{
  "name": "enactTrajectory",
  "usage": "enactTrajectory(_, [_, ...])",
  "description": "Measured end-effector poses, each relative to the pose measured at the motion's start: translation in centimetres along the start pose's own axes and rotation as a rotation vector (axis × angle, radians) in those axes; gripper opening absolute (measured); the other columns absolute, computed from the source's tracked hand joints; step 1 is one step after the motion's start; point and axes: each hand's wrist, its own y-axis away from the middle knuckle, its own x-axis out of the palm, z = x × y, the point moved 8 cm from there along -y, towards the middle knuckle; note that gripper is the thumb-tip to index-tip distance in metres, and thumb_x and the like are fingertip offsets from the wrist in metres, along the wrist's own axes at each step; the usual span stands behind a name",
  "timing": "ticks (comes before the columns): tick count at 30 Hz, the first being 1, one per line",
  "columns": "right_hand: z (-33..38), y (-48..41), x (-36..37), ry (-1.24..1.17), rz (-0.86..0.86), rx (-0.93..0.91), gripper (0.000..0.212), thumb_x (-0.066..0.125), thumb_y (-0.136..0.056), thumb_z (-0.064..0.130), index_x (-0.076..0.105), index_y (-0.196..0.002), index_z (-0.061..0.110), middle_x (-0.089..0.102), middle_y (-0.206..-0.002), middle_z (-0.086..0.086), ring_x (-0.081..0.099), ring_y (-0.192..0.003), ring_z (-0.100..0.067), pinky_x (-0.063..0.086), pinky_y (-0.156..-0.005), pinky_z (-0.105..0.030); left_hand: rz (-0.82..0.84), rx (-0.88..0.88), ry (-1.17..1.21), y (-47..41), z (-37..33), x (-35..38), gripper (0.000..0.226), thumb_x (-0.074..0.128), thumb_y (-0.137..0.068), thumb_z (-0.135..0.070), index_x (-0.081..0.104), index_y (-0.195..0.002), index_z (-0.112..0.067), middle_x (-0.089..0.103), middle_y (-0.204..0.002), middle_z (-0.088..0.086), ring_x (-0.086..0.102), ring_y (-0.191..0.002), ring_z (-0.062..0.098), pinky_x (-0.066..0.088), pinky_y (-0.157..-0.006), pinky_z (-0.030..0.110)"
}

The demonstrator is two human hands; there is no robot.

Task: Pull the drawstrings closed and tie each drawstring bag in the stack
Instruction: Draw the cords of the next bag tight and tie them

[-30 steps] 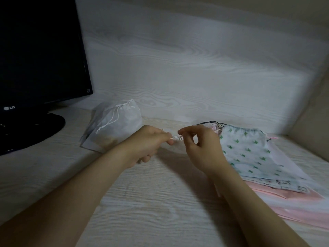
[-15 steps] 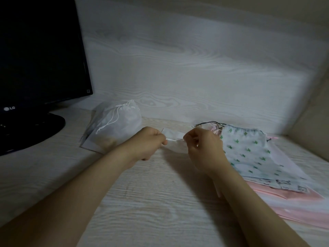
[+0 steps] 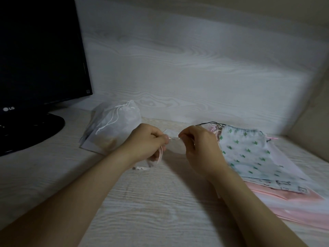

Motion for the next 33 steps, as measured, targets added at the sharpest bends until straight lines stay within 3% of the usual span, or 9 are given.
enactTrajectory(3, [-0.2, 0.1, -0.1, -0.033, 0.001, 0.050, 0.013, 0.060, -0.098, 0.006, 0.072, -0.096, 0.011, 0.072, -0.084, 0.003, 0.062, -0.076, -0.017, 0.041, -0.068, -0.028, 0.014, 0.001, 0.077, 0.0, -0.1, 0.4, 0.021, 0.065, -0.104, -0.017, 0.075, -0.092, -0.003, 0.078, -0.082, 0.012, 0.073, -0.069, 0.026, 0.058, -0.062, 0.032])
enactTrajectory(5, [-0.5, 0.1, 0.0, -0.039, 0.005, 0.098, 0.012, 0.060, -0.099, 0.011, 0.071, -0.096, 0.013, 0.070, -0.081, 0.004, 0.060, -0.071, -0.014, 0.042, -0.067, -0.031, 0.039, -0.017, 0.140, -0.1, 0.0, 0.7, 0.019, 0.063, -0.104, -0.014, 0.071, -0.093, -0.001, 0.075, -0.080, 0.011, 0.073, -0.077, 0.029, 0.062, -0.076, 0.042])
enactTrajectory(8, [-1.0, 0.2, 0.2, -0.091, 0.024, 0.179, 0.015, 0.061, -0.099, 0.021, 0.070, -0.089, 0.017, 0.067, -0.071, 0.006, 0.060, -0.067, -0.007, 0.043, -0.062, -0.025, 0.075, -0.079, 0.231, -0.2, 0.4, 1.4, 0.015, 0.059, -0.099, -0.010, 0.067, -0.087, -0.005, 0.070, -0.075, 0.009, 0.072, -0.082, 0.030, 0.062, -0.085, 0.047])
enactTrajectory(11, [-1.0, 0.3, 0.4, -0.163, 0.038, 0.219, 0.021, 0.064, -0.100, 0.028, 0.069, -0.083, 0.016, 0.060, -0.064, 0.012, 0.056, -0.061, 0.003, 0.038, -0.057, -0.014, 0.038, -0.073, 0.169, -0.2, 0.1, 1.1, 0.020, 0.054, -0.096, -0.013, 0.061, -0.077, -0.013, 0.062, -0.067, 0.003, 0.068, -0.076, 0.021, 0.052, -0.078, 0.035])
enactTrajectory(14, [-1.3, 0.3, 0.8, -0.221, 0.058, 0.254, 0.020, 0.067, -0.098, 0.029, 0.069, -0.081, 0.018, 0.058, -0.062, 0.017, 0.055, -0.060, 0.007, 0.037, -0.057, -0.011, 0.049, -0.090, 0.220, 0.0, 0.1, 1.2, 0.020, 0.052, -0.095, -0.013, 0.056, -0.075, -0.014, 0.054, -0.061, 0.002, 0.067, -0.068, 0.023, 0.053, -0.081, 0.040])
enactTrajectory(17, [-1.8, 0.3, 0.9, -0.277, 0.057, 0.291, 0.018, 0.071, -0.095, 0.029, 0.070, -0.080, 0.020, 0.058, -0.056, 0.022, 0.055, -0.058, 0.004, 0.036, -0.056, -0.012, 0.078, -0.152, 0.292, 0.1, 0.3, 1.5, 0.018, 0.049, -0.096, -0.012, 0.050, -0.078, -0.016, 0.036, -0.057, -0.005, 0.034, -0.049, 0.013, 0.038, -0.054, 0.030])
enactTrajectory(20, [-2.0, 0.5, 0.7, -0.303, 0.043, 0.322, 0.021, 0.075, -0.093, 0.032, 0.069, -0.077, 0.020, 0.058, -0.055, 0.025, 0.054, -0.057, 0.002, 0.038, -0.055, -0.012, 0.049, -0.167, 0.152, 0.1, 0.6, 0.8, 0.016, 0.053, -0.095, -0.022, 0.053, -0.080, -0.017, 0.031, -0.060, -0.003, 0.024, -0.048, 0.012, 0.018, -0.048, 0.025])
enactTrajectory(25, [-2.5, 0.5, 0.4, -0.400, -0.002, 0.373, 0.024, 0.075, -0.093, 0.034, 0.068, -0.078, 0.017, 0.057, -0.058, 0.013, 0.051, -0.055, -0.003, 0.041, -0.057, -0.020, -0.017, -0.056, 0.062, -0.1, 0.1, 0.3, 0.031, 0.061, -0.106, -0.032, 0.061, -0.080, -0.015, 0.037, -0.042, -0.014, 0.029, -0.035, 0.004, 0.023, -0.038, 0.016])
enactTrajectory(33, [-3.1, 0.4, 0.2, -0.374, -0.027, 0.440, 0.021, 0.076, -0.090, 0.030, 0.068, -0.075, 0.019, 0.063, -0.063, 0.009, 0.059, -0.060, -0.008, 0.045, -0.063, -0.027, -0.051, 0.026, -0.019, -0.7, -0.1, -0.4, 0.030, 0.063, -0.105, -0.033, 0.063, -0.083, -0.012, 0.044, -0.049, -0.019, 0.040, -0.038, -0.001, 0.031, -0.041, 0.010])
